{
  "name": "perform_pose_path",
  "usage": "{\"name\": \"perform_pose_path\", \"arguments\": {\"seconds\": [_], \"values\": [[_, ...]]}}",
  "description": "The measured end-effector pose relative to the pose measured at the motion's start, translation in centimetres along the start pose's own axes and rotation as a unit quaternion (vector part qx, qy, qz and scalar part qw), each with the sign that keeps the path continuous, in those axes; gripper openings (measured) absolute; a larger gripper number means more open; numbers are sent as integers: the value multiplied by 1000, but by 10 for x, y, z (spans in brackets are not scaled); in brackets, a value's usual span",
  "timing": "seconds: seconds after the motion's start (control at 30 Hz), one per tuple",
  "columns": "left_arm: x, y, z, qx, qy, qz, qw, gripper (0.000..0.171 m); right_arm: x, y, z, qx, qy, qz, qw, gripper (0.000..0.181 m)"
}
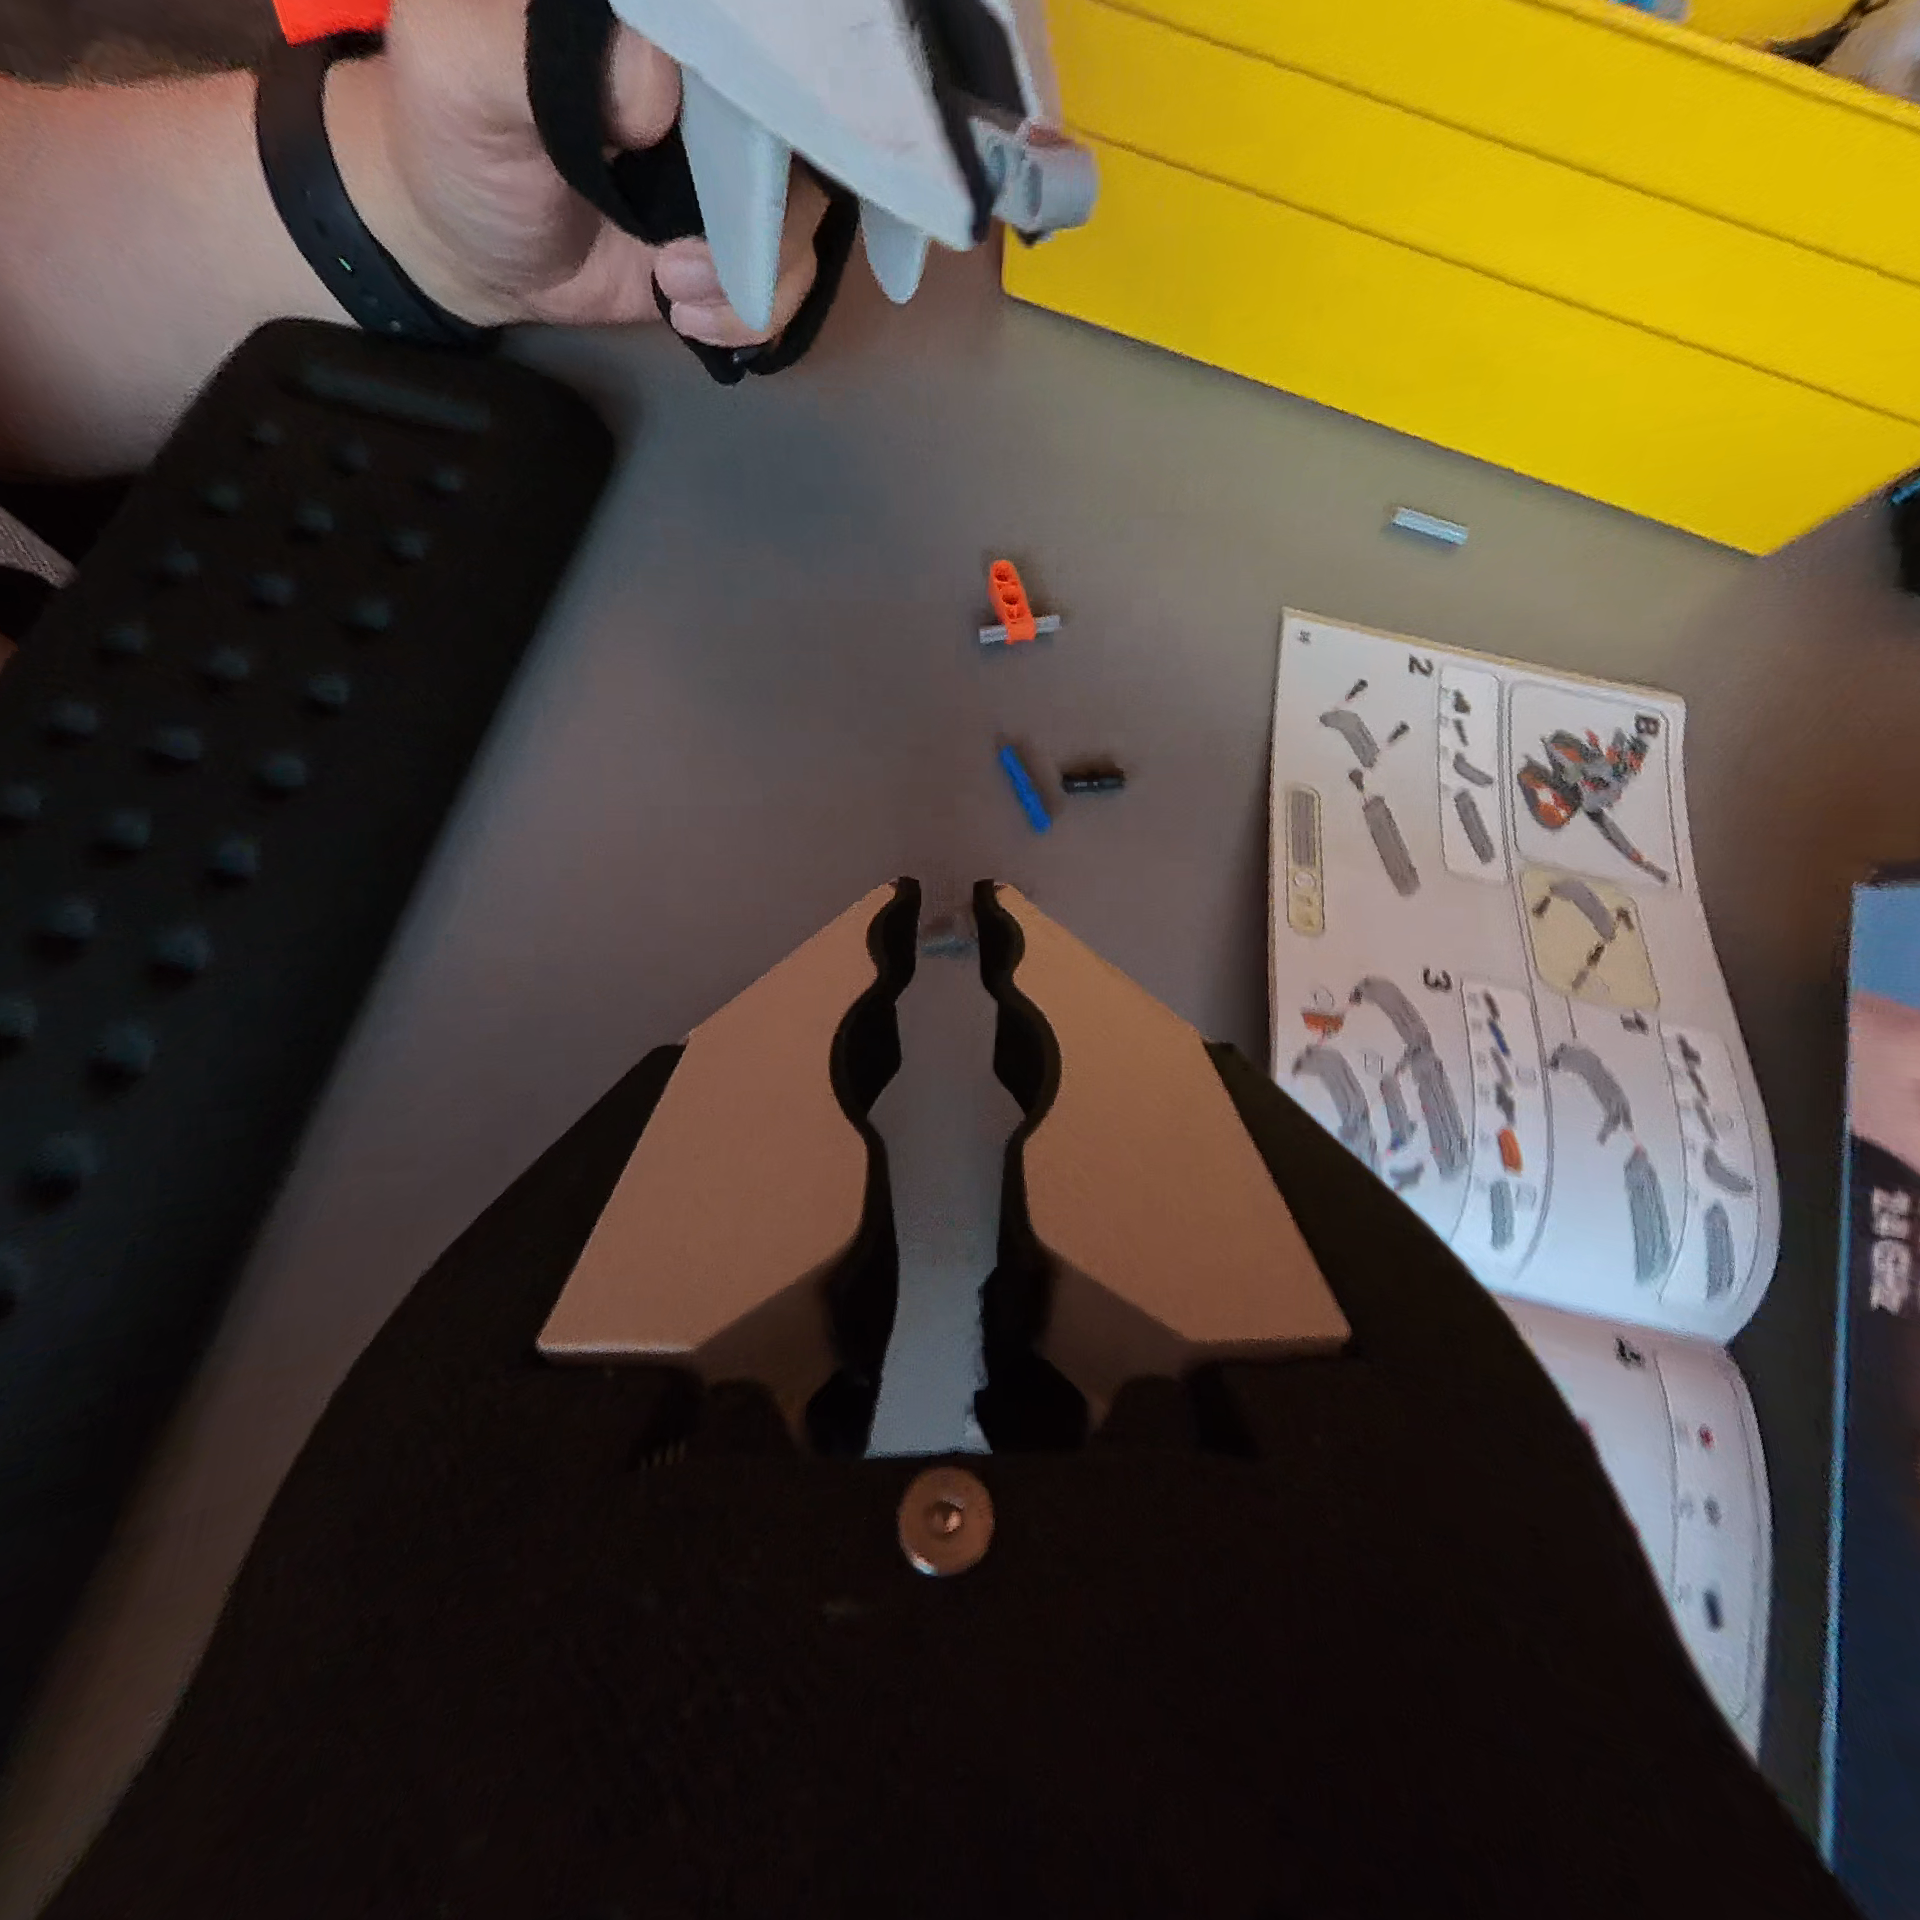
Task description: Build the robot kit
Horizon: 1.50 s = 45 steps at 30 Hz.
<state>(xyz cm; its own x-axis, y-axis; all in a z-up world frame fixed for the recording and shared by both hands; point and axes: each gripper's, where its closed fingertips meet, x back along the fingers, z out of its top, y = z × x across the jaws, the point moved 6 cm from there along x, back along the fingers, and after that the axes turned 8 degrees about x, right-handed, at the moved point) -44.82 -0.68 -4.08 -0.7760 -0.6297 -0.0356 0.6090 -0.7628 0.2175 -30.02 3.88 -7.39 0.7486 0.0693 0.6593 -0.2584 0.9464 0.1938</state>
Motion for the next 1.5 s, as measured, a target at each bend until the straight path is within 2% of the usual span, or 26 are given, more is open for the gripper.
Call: {"name": "perform_pose_path", "arguments": {"seconds": [0.17, 0.3, 0.6, 0.67, 0.73, 0.83, 0.93, 1.0, 1.07, 1.23, 1.37, 1.5], "values": [[2, -1, 2, 9, 10, -1, 1000, 6, -36, 11, 12, 41, -55, 7, 998, 15], [0, 0, -2, 9, -4, -4, 1000, 6, -55, 22, 2, 29, -95, 28, 995, 20], [-3, 2, -4, -4, -16, -1, 1000, 5, -66, 27, -6, -31, -90, 71, 993, 5], [-2, 1, -3, -3, -13, 2, 1000, 6, -63, 26, -8, -27, -97, 74, 992, 5], [-1, -1, -3, 1, -9, 4, 1000, 6, -46, 32, -5, -27, -84, 40, 995, 4], [0, -2, -3, 8, -3, 5, 1000, 6, 14, 51, 10, -85, -1, -68, 994, 4], [0, -3, -2, 15, 1, 3, 1000, 5, 89, 63, 11, -173, 79, -191, 963, 4], [-1, -3, -4, 22, -4, -1, 1000, 5, 122, 54, 5, -228, 136, -225, 938, 4], [-3, -3, -5, 23, -8, -3, 1000, 6, 139, 38, -7, -276, 187, -235, 913, 4], [-9, -4, 12, 51, 9, -13, 999, 5, 151, 4, -44, -385, 309, -212, 843, 3], [-38, -7, 60, 87, 4, 9, 996, 6, 152, 2, -63, -436, 401, -183, 785, 3], [-85, -12, 107, 105, 4, 4, 994, 6, 146, 0, -68, -437, 410, -184, 779, 3]]}}
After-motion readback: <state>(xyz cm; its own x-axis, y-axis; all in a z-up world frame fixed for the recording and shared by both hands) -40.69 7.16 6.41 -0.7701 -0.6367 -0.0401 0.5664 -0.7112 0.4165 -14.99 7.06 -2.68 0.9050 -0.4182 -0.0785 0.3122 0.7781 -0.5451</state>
